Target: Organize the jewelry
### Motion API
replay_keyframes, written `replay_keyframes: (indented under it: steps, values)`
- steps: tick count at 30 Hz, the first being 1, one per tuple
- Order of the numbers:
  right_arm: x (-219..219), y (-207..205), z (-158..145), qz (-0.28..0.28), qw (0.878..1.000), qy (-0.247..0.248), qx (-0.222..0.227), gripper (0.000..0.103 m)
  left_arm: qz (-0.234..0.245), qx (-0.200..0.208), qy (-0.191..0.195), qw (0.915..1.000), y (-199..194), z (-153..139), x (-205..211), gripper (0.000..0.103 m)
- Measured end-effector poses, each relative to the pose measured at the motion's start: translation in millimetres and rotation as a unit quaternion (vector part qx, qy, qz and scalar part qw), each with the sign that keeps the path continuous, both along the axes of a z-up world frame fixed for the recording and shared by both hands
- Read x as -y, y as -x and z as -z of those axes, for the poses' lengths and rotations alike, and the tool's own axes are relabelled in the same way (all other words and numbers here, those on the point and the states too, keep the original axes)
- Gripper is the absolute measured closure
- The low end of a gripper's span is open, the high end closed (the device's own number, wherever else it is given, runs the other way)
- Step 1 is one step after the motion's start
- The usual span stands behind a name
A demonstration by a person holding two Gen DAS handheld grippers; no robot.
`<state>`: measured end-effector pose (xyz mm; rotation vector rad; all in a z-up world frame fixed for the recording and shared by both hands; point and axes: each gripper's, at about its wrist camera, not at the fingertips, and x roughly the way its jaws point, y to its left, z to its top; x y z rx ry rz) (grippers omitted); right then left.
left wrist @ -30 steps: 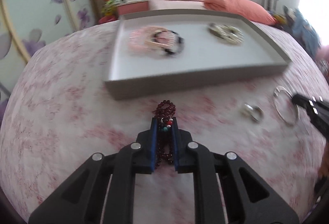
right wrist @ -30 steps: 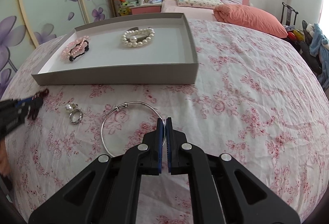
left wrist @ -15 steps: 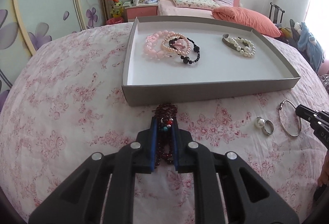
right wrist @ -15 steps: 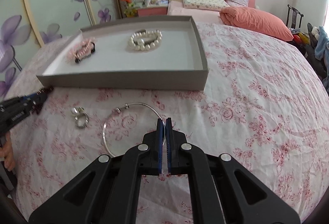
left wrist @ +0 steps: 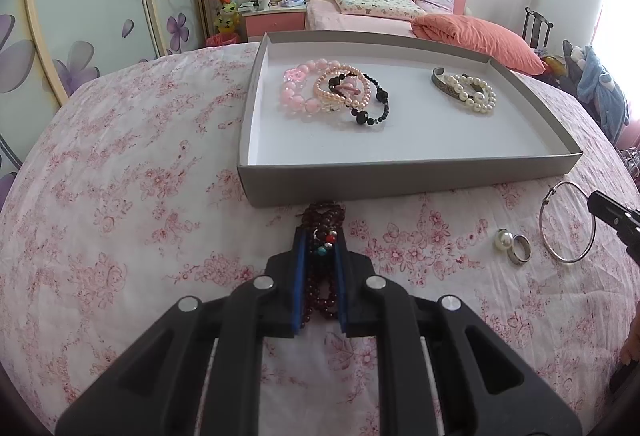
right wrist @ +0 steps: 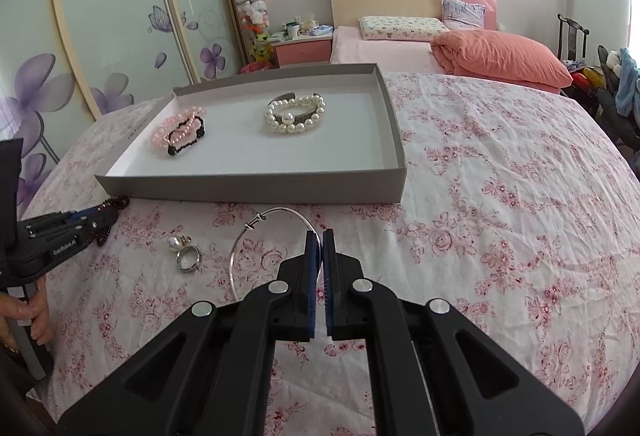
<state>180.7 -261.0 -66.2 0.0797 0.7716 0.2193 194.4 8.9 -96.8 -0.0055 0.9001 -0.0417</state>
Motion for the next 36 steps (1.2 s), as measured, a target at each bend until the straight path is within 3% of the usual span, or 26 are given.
replay_keyframes:
  steps: [11,17,18,19,21,33,36]
  values:
    - [-1,8,-21,-0.021,0.999,-0.037,0.027,0.102,0.000,0.000,0.002,1.0000,0,0,0,0.089]
    - [-6,-1,-6,-0.023,0.999,-0.022,-0.017,0.100,0.000,0.000,0.002,1.0000,0,0,0,0.089]
    - [-7,-2,-3,-0.023,0.999,-0.017,-0.026,0.089,0.000,0.000,0.002,1.0000,0,0,0,0.089]
    - [-9,-2,0,-0.021,0.999,-0.009,-0.032,0.060,0.000,0.000,0.002,1.0000,0,0,0,0.089]
    - [-14,-2,3,-0.020,0.999,0.008,-0.028,0.025,0.001,0.000,0.002,1.0000,0,0,0,0.089]
    - [-45,-24,24,-0.050,0.994,0.073,-0.068,0.022,0.000,0.000,0.002,1.0000,0,0,0,0.089]
    - [-45,-25,24,-0.054,0.994,0.071,-0.060,0.031,0.000,0.000,0.003,1.0000,0,0,0,0.089]
